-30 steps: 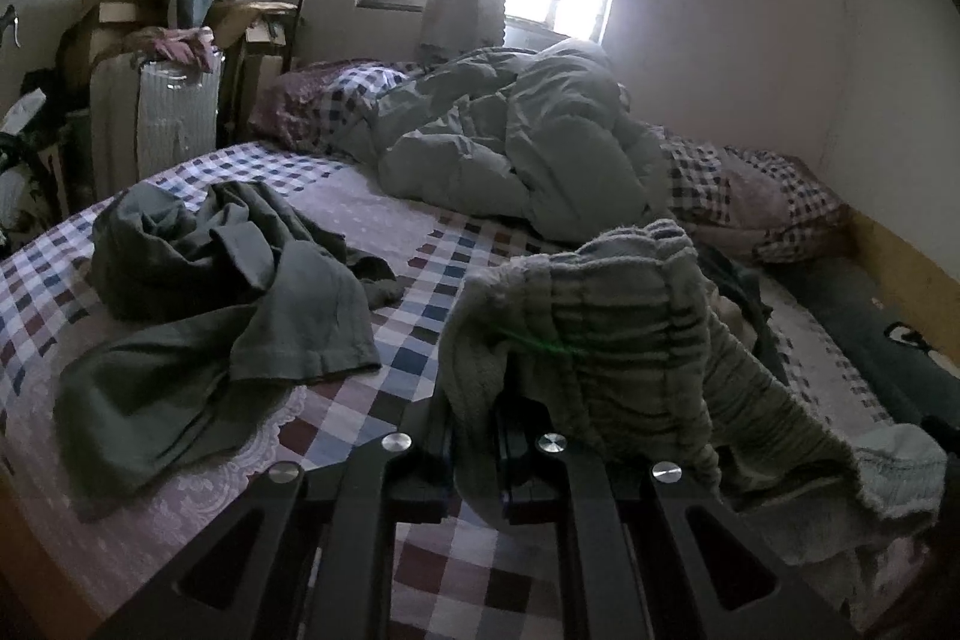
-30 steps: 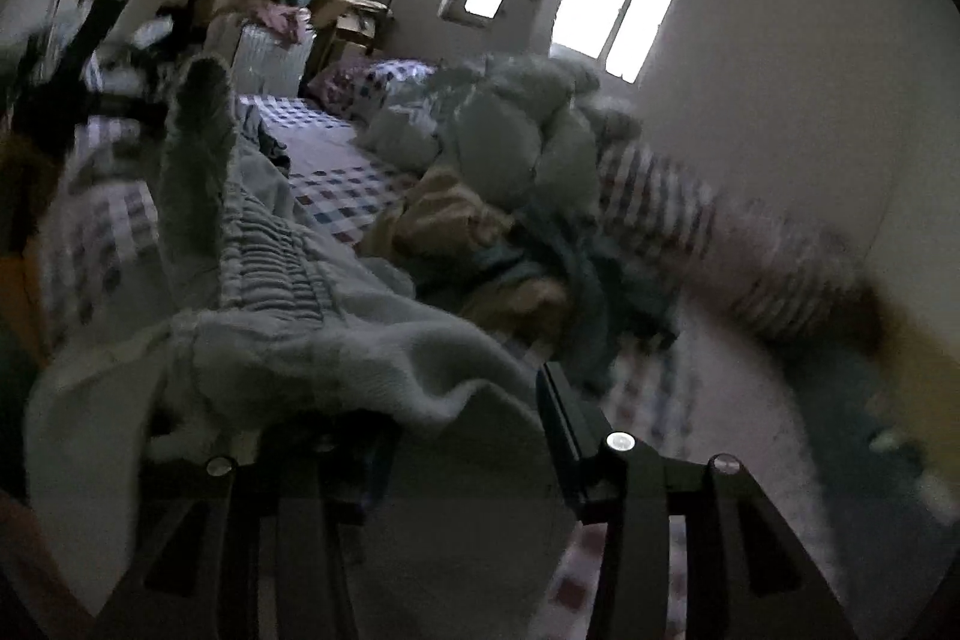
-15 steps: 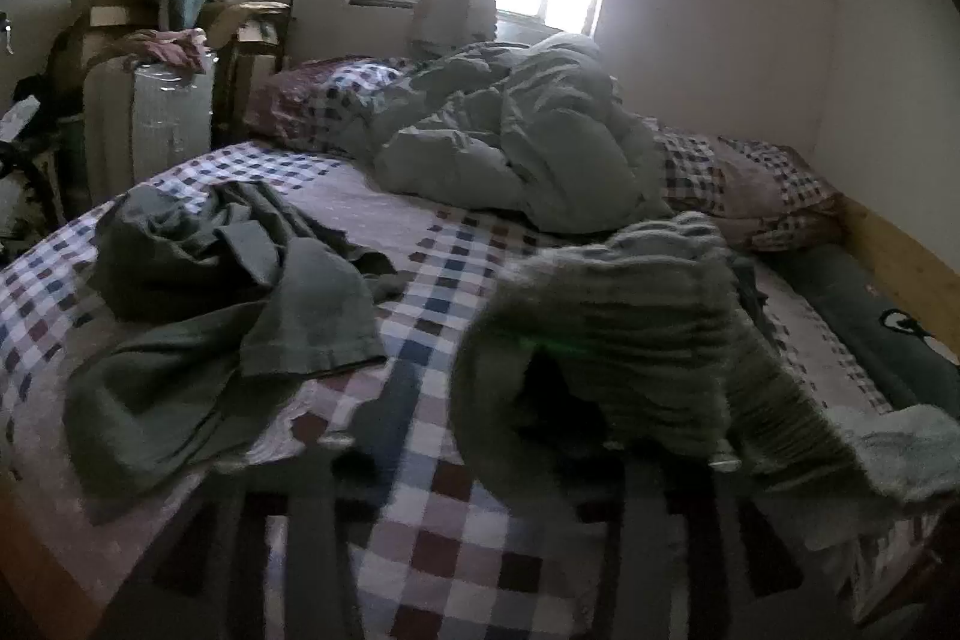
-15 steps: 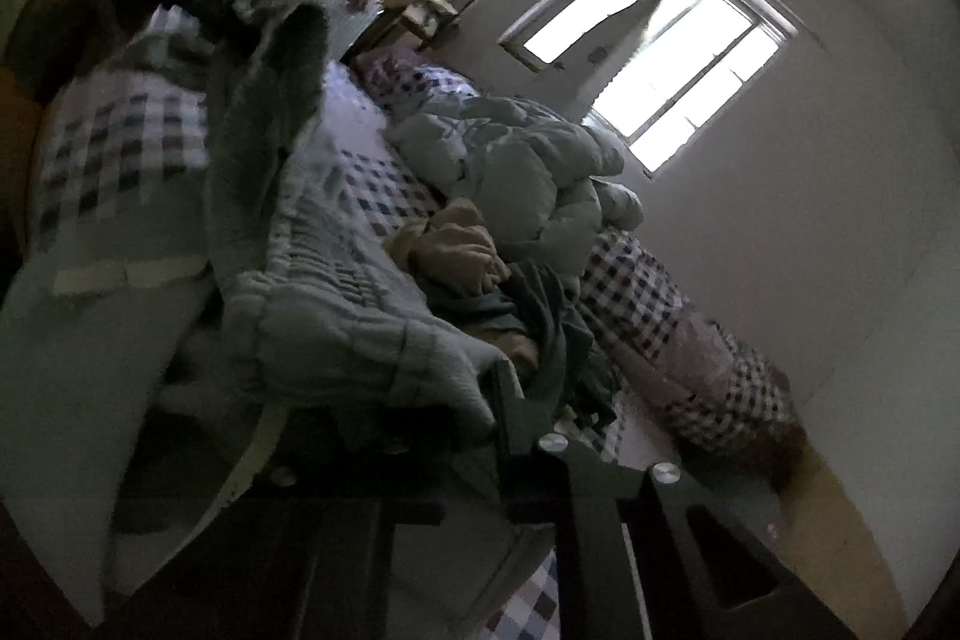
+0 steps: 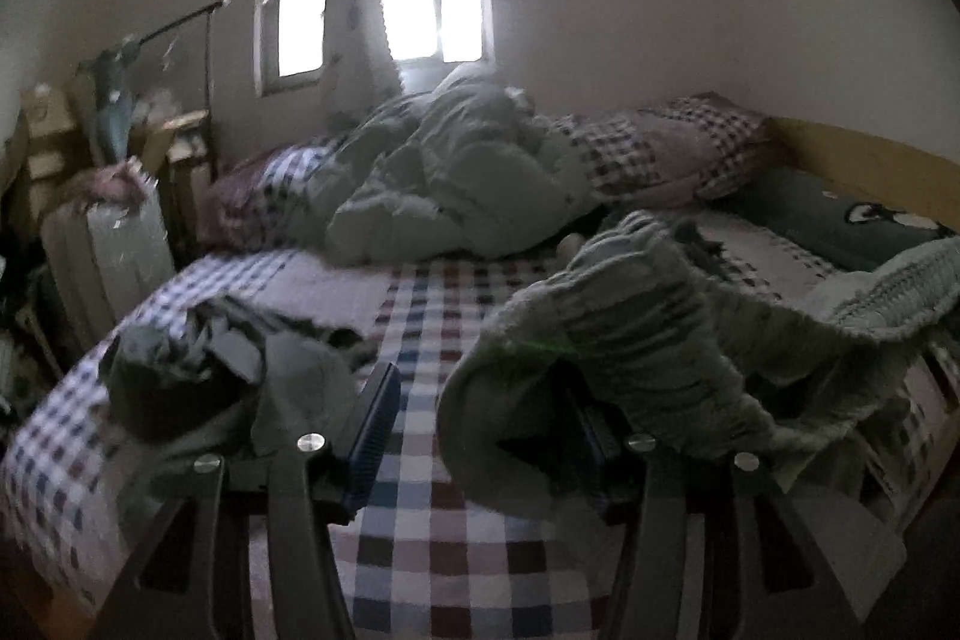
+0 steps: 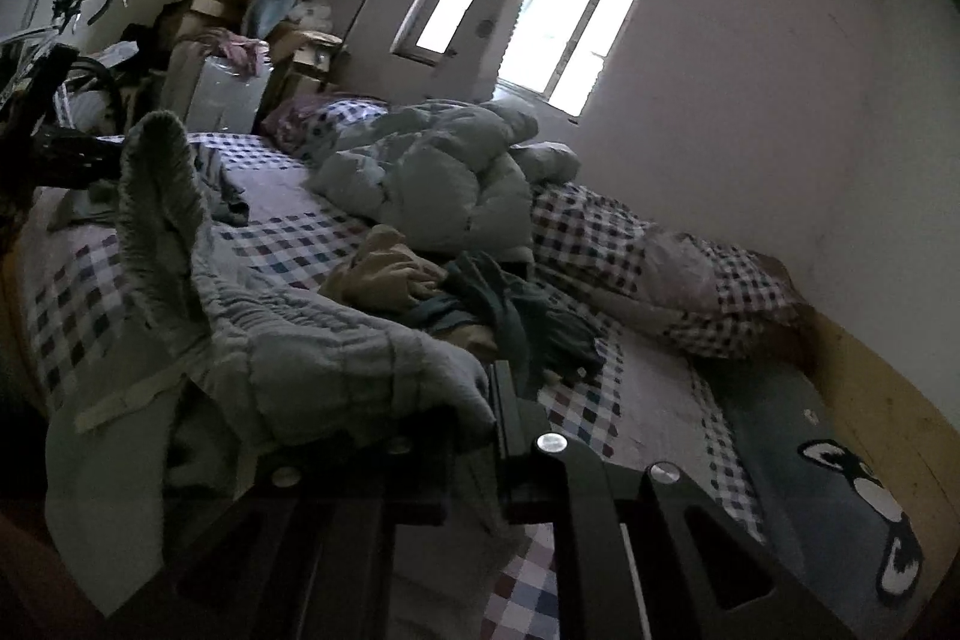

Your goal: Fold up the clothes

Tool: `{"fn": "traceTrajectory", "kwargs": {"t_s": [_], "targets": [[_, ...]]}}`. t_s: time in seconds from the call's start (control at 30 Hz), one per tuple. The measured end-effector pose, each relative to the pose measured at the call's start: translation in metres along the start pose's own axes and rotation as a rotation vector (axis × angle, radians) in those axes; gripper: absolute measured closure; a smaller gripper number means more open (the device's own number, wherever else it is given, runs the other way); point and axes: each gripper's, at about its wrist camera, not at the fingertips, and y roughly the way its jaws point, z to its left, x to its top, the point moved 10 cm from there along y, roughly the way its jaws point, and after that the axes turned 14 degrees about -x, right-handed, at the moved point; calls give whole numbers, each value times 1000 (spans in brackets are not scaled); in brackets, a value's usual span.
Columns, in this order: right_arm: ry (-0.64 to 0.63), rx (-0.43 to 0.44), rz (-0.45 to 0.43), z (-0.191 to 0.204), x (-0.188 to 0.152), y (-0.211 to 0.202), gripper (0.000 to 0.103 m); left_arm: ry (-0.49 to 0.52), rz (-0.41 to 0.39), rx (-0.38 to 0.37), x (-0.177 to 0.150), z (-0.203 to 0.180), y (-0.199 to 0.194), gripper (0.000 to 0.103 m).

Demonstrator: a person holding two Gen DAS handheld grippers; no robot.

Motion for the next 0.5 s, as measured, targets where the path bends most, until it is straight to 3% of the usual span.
{"fn": "traceTrajectory", "kwargs": {"t_s": [0.23, 0.5], "targets": [[24, -21, 28, -17, -6, -6, 94, 52, 10, -67, 20, -15, 9, 46], [52, -12, 78, -27, -23, -7, 94, 12, 143, -349, 14, -39, 31, 46]]}}
